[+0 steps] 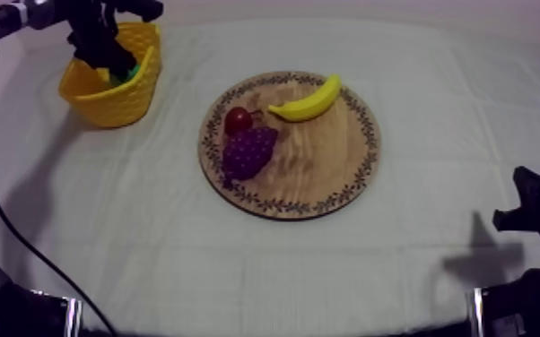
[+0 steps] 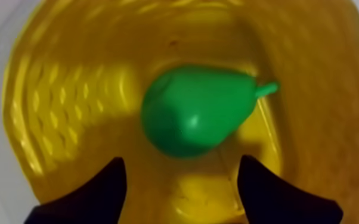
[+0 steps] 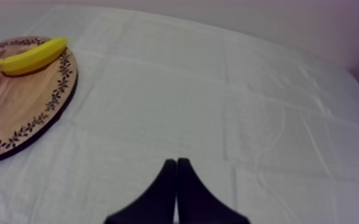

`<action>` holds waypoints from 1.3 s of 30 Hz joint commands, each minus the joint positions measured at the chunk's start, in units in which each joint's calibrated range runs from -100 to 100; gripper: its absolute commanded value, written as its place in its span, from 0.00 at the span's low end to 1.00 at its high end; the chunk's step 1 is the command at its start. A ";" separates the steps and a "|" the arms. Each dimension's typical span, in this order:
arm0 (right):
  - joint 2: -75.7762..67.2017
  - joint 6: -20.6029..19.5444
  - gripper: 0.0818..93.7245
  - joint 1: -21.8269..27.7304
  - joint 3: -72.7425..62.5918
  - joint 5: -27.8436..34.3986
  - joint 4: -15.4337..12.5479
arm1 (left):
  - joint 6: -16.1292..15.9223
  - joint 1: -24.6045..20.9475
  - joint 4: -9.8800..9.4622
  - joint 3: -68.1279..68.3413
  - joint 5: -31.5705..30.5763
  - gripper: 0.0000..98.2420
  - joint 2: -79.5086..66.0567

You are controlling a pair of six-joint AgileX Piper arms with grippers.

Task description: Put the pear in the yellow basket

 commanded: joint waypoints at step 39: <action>0.01 0.01 0.00 0.00 0.03 -0.02 -0.01 | 4.95 -0.33 8.57 100.29 -36.51 0.00 -133.51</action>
